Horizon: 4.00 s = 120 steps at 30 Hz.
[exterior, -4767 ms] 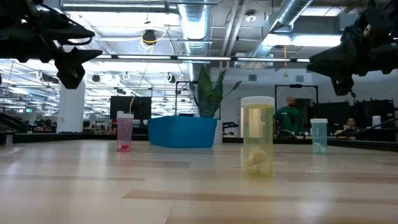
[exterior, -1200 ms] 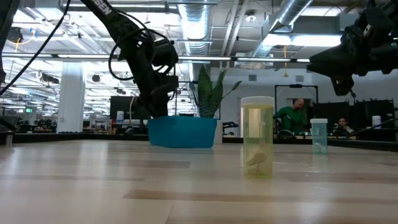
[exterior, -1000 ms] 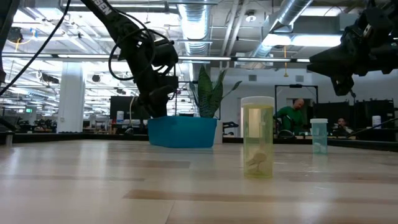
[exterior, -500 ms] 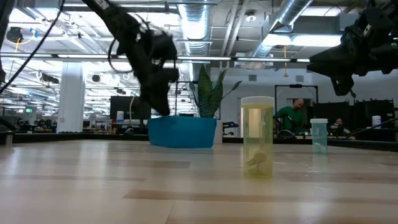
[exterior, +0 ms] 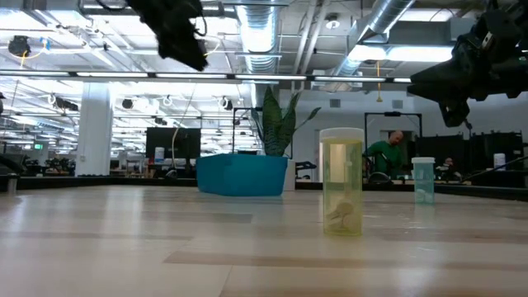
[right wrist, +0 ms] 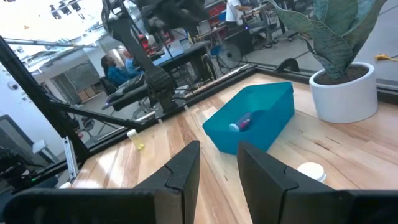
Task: Pick and place pill bottles into a basket
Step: Put the left yellow pill bottle into the blue bin
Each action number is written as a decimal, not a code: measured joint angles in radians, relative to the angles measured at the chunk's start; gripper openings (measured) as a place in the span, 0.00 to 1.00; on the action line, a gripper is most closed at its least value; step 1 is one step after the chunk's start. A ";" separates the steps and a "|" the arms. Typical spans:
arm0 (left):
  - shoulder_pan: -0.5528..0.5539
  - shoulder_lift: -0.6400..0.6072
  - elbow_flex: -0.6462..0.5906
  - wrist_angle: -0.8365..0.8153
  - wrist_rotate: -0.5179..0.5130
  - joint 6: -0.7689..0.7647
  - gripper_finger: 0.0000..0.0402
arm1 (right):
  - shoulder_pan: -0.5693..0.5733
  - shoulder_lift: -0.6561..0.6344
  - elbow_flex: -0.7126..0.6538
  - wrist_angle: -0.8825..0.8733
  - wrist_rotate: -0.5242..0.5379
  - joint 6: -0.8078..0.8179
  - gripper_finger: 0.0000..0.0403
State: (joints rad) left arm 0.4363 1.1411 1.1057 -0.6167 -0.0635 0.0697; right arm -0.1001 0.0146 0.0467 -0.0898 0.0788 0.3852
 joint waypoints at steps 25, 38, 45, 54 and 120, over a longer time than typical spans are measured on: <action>-0.921 -0.025 -0.002 -0.624 -0.074 -0.787 0.20 | 0.000 0.000 0.000 0.000 0.000 0.000 0.25; -1.117 0.247 -0.002 -0.597 -0.075 -1.123 0.25 | 0.000 0.000 0.000 0.000 0.000 0.000 0.25; -1.116 0.268 -0.002 -0.600 -0.100 -1.230 0.44 | 0.000 0.000 0.000 0.000 0.000 0.000 0.25; -1.117 0.267 -0.164 -0.405 0.026 -1.336 0.61 | 0.000 0.000 0.000 0.000 0.000 0.000 0.25; 0.087 0.321 -0.131 0.280 0.157 -0.444 0.21 | 0.000 0.000 0.000 0.000 0.000 0.000 0.25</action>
State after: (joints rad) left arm 0.5231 1.4616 0.9745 -0.3371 0.0933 -0.3744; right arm -0.0998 0.0145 0.0469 -0.0898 0.0792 0.3853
